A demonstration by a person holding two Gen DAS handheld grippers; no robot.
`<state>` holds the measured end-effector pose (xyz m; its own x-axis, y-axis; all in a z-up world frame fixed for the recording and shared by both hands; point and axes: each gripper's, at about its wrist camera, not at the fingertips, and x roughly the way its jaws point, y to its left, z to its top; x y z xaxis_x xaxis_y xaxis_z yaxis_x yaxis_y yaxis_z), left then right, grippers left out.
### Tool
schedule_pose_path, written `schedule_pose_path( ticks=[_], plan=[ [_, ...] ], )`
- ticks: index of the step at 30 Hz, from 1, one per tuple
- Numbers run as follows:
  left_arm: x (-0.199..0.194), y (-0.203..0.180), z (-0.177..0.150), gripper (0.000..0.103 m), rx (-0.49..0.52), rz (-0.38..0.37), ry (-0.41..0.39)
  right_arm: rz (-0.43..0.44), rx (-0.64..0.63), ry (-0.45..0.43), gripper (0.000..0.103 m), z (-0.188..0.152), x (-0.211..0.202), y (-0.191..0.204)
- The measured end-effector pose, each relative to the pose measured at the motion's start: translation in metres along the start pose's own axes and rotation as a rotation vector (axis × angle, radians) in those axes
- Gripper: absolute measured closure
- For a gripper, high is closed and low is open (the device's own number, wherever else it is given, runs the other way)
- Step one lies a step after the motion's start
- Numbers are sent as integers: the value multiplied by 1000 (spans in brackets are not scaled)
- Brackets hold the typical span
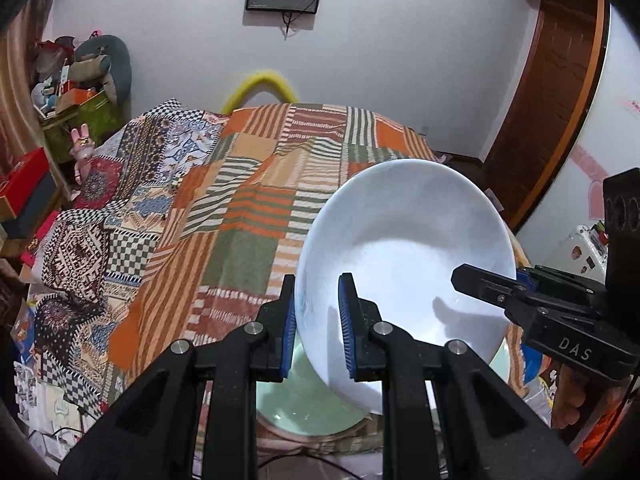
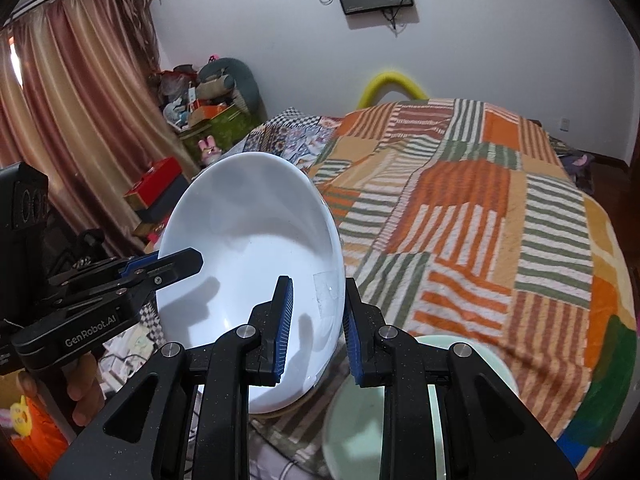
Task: Organize plates and bowls
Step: 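Carry the white bowl over the mint bowl and lower it inside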
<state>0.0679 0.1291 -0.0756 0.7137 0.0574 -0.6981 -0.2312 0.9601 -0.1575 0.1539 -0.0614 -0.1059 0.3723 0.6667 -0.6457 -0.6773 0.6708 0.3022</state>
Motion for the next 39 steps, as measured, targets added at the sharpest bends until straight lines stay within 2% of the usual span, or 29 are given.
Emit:
schedule_pose_path(
  ticks=[16, 31, 39],
  plan=[
    [34, 46, -40, 84, -94, 21, 122, 18, -7, 114, 81, -21, 41, 22],
    [69, 72, -72, 84, -183, 10, 233, 26, 10, 208, 80, -40, 69, 28],
    [82, 74, -82, 84, -180, 28, 271, 11, -1, 230, 80, -45, 78, 30]
  ],
)
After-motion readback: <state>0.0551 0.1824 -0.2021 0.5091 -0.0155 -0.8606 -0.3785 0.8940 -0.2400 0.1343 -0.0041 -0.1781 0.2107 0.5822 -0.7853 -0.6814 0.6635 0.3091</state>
